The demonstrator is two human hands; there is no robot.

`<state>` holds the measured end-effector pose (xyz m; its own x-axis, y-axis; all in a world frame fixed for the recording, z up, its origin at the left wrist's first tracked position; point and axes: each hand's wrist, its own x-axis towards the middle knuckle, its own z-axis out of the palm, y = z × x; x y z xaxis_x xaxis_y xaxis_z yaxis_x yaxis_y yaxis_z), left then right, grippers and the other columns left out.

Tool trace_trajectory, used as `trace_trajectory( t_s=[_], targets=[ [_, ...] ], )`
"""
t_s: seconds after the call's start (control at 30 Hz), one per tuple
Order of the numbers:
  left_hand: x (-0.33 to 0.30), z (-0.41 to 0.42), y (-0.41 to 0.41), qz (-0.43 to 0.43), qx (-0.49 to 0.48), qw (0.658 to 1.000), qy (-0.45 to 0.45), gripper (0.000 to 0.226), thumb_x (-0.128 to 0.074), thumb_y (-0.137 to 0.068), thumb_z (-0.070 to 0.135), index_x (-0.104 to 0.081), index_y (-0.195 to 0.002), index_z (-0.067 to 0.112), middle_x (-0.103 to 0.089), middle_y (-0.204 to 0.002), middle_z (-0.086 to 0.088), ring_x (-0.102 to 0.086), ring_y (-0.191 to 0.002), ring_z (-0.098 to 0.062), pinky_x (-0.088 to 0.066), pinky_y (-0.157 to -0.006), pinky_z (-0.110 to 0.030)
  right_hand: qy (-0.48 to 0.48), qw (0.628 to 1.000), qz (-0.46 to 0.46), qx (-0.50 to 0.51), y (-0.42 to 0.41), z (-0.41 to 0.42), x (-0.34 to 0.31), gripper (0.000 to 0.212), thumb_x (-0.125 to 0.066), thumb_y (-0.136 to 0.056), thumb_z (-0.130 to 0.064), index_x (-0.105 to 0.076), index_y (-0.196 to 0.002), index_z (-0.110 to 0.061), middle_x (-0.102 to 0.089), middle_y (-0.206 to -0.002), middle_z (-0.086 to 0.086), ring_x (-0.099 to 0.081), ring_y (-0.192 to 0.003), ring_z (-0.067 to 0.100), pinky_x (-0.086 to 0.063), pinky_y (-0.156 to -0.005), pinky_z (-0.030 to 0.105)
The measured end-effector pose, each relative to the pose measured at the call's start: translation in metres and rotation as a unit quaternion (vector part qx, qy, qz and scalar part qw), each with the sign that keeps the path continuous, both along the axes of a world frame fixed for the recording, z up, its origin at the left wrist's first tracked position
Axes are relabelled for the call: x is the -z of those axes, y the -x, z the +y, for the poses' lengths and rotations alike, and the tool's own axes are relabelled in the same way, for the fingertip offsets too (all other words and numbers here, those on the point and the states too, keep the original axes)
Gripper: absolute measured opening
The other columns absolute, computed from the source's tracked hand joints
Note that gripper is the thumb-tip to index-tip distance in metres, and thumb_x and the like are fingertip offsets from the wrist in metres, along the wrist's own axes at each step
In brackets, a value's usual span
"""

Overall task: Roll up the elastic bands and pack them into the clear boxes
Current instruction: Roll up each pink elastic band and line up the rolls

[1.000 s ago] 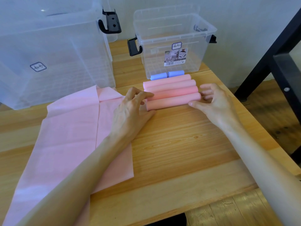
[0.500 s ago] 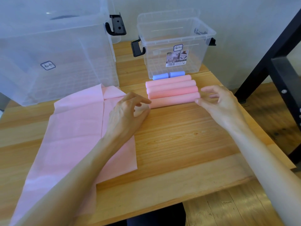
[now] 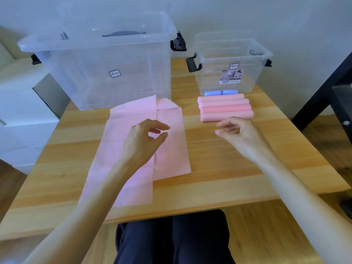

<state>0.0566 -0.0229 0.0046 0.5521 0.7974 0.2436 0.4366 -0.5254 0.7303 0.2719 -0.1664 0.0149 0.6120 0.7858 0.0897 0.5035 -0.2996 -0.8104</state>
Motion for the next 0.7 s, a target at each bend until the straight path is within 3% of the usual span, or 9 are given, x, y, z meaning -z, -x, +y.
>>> trace_trajectory(
  t_s=[0.17,0.3,0.57,0.7],
  targets=[
    [-0.004,0.001,0.045,-0.003,-0.031,0.999,0.03,0.016,-0.067,-0.091,0.018,-0.071,-0.095,0.033,-0.069,-0.103,0.019,-0.063,-0.085,0.009,-0.042,-0.067,0.001,0.012,0.999,0.003,-0.037,0.038,0.011,-0.002,0.009,-0.073,-0.087,-0.02,-0.074,-0.096,-0.018,-0.068,-0.089,-0.013,-0.057,-0.082,0.002,-0.04,-0.064,0.002],
    [0.001,0.005,0.08,-0.019,-0.046,0.998,0.047,0.017,-0.068,-0.091,0.017,-0.073,-0.093,0.032,-0.069,-0.101,0.022,-0.06,-0.087,0.017,-0.041,-0.067,0.001,0.027,0.997,-0.004,-0.068,0.065,0.019,-0.001,0.009,-0.072,-0.088,-0.02,-0.077,-0.094,-0.017,-0.071,-0.091,-0.012,-0.061,-0.083,0.004,-0.041,-0.068,0.004],
    [0.012,0.013,0.143,-0.03,-0.097,0.992,0.08,0.018,-0.067,-0.091,0.016,-0.074,-0.097,0.032,-0.069,-0.105,0.021,-0.061,-0.091,0.013,-0.042,-0.067,0.0,0.041,0.991,0.002,-0.126,0.114,0.035,0.009,0.01,-0.069,-0.089,-0.013,-0.078,-0.095,-0.012,-0.075,-0.093,-0.005,-0.064,-0.085,0.009,-0.042,-0.069,0.005],
    [0.018,0.02,0.159,-0.012,-0.115,0.988,0.099,0.022,-0.065,-0.091,0.017,-0.071,-0.108,0.031,-0.067,-0.113,0.014,-0.061,-0.096,0.009,-0.045,-0.073,-0.009,0.042,0.992,-0.016,-0.115,0.13,0.046,0.016,0.012,-0.068,-0.088,-0.008,-0.078,-0.092,-0.013,-0.075,-0.09,-0.005,-0.065,-0.083,0.011,-0.047,-0.08,0.022]
  ],
)
